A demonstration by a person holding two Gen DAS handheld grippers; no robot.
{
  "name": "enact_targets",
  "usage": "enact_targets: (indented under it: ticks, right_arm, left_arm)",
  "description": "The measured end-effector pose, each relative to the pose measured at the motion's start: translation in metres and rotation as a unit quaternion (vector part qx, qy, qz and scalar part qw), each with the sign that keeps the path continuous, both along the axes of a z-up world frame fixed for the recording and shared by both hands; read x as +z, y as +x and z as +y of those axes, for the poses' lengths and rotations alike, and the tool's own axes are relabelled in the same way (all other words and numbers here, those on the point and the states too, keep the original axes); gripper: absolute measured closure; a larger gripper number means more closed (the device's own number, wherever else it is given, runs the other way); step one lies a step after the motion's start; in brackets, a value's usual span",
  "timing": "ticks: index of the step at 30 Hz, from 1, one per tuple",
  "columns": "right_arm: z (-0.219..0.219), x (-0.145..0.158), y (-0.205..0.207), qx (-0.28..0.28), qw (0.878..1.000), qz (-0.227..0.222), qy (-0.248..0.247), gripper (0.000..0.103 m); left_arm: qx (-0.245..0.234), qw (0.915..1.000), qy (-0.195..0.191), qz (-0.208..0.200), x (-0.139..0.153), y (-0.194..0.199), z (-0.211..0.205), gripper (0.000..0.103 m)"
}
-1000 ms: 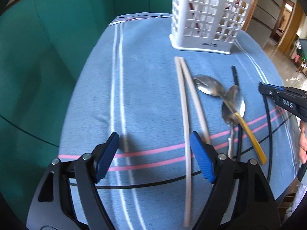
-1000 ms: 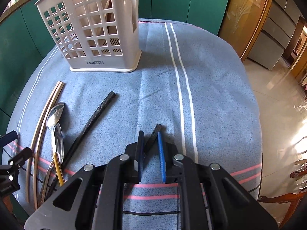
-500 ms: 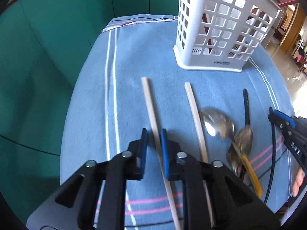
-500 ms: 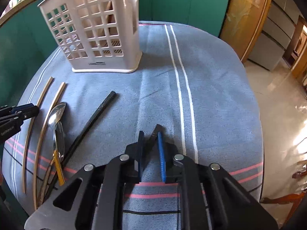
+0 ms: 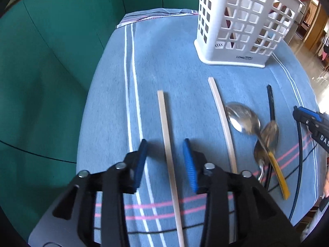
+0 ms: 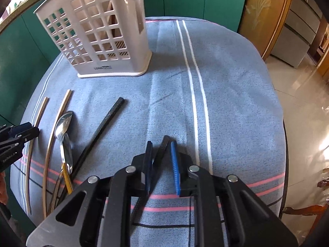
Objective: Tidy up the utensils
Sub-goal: 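Close the right tool around a black chopstick while the left tool grasps a white chopstick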
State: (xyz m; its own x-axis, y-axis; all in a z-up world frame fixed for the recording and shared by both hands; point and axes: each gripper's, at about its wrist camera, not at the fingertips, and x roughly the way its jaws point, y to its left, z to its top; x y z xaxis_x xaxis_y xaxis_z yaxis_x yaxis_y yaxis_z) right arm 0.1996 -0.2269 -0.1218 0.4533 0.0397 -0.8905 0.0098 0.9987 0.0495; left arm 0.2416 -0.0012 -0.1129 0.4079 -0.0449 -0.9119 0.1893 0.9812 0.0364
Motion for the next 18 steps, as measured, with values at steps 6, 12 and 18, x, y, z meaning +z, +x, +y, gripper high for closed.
enact_targets:
  ticks: [6, 12, 18]
  right_arm:
    - [0.003, -0.001, 0.008, -0.009, 1.0, 0.011, -0.014, 0.074]
    - [0.002, -0.003, 0.017, -0.013, 1.0, 0.017, -0.016, 0.072]
    - [0.002, -0.004, 0.026, -0.007, 1.0, 0.019, -0.007, 0.093]
  left_arm:
    - [0.0, 0.9999, 0.006, 0.01, -0.001, 0.021, -0.003, 0.047]
    - [-0.008, 0.9996, 0.005, 0.027, -0.003, 0.04, -0.005, 0.046]
    - [-0.016, 0.9995, -0.003, 0.027, -0.002, 0.049, -0.007, 0.08]
